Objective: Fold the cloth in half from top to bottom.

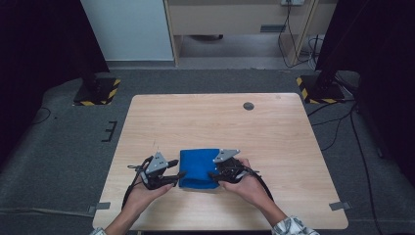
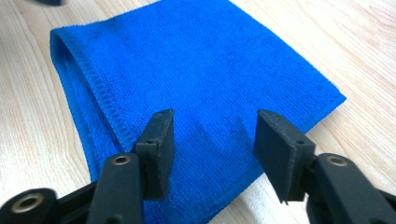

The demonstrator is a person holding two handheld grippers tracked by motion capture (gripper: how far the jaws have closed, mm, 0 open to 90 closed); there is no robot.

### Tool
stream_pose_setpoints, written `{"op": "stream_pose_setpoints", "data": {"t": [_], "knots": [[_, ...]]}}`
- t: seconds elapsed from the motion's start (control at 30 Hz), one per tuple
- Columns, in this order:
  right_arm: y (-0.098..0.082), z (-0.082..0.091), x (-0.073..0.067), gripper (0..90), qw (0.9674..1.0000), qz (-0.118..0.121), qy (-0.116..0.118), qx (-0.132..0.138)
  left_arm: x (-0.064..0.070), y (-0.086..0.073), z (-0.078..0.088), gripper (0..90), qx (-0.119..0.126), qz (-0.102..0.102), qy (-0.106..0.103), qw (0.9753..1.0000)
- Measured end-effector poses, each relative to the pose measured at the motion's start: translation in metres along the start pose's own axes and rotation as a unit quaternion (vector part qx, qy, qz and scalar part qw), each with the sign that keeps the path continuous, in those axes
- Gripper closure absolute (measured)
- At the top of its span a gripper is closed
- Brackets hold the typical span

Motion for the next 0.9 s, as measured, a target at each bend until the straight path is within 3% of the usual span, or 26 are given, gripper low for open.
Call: {"op": "stream_pose_setpoints", "data": {"t": [0.13,0.43,0.53,0.73,0.9], "knots": [[-0.004,-0.001,-0.003,44.7,1.0000,0.007,-0.003,-0.005,-0.011,-0.004,-0.014,41.6,-0.014,0.007,0.015,0.9998],[-0.016,-0.005,-0.012,39.2,0.9995,0.026,-0.004,-0.016,-0.008,-0.028,-0.022,36.8,-0.062,-0.029,0.024,0.9974],[-0.016,-0.005,-0.010,31.8,0.9996,0.023,-0.010,-0.013,-0.010,-0.036,-0.023,33.8,-0.078,-0.035,0.028,0.9960],[-0.010,-0.002,-0.004,20.5,0.9998,0.008,-0.016,-0.003,-0.010,-0.036,-0.022,26.3,-0.072,-0.029,0.028,0.9966],[-0.004,0.000,0.003,12.5,0.9997,-0.009,-0.020,0.012,-0.013,-0.027,-0.019,17.7,-0.055,-0.009,0.029,0.9981]]}}
Point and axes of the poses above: each handheld gripper's, and its own axes: z roughly backward along the jaws, y roughly out of its top, x roughly to its right, the point moved 9 cm from there along -z, roughly forward along the jaws, and after that the axes turned 1 degree about z, right-handed, at the moved point
